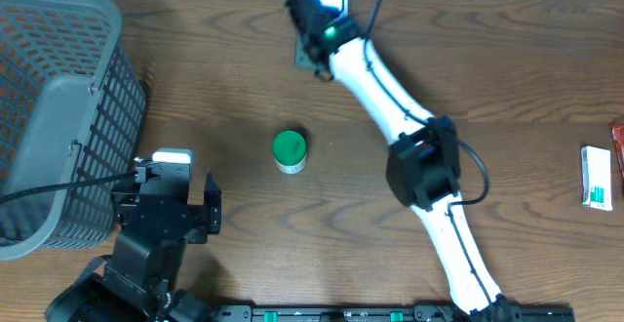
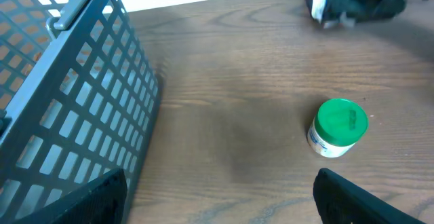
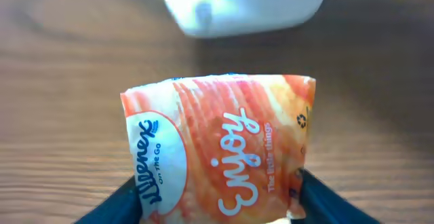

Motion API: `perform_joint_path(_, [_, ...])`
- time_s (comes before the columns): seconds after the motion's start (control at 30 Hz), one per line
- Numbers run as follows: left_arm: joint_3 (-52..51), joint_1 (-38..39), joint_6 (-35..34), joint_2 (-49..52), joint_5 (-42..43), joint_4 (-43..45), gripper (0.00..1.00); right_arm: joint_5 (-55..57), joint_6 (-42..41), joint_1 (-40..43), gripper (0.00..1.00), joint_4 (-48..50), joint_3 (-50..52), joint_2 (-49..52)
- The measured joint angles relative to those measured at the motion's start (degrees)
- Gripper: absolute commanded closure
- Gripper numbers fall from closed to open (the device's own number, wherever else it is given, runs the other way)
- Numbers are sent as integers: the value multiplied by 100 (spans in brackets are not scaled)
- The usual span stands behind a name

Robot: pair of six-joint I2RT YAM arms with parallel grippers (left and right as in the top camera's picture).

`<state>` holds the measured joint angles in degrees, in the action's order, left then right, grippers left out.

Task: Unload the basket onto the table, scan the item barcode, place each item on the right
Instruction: 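Hold the tissue pack in front of the scanner, adjusting its angle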

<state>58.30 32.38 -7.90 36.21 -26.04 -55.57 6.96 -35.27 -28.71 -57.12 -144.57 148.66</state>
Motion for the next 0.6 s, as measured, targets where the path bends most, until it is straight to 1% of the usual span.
perform_joint_path(0.07, [0, 0, 0, 0, 0, 0, 12, -278, -105, 197, 55, -33, -149, 0])
perform_joint_path(0.2, [0, 0, 0, 0, 0, 0, 12, -887, -400, 651, 52, -7, -192, 0])
perform_joint_path(0.3, [0, 0, 0, 0, 0, 0, 12, -1250, -597, 911, 52, 317, -192, 0])
perform_joint_path(0.47, [0, 0, 0, 0, 0, 0, 12, -1690, -990, 977, 52, 839, -192, 0])
perform_joint_path(0.6, [0, 0, 0, 0, 0, 0, 12, -2055, -1617, 911, 52, 1213, -192, 0])
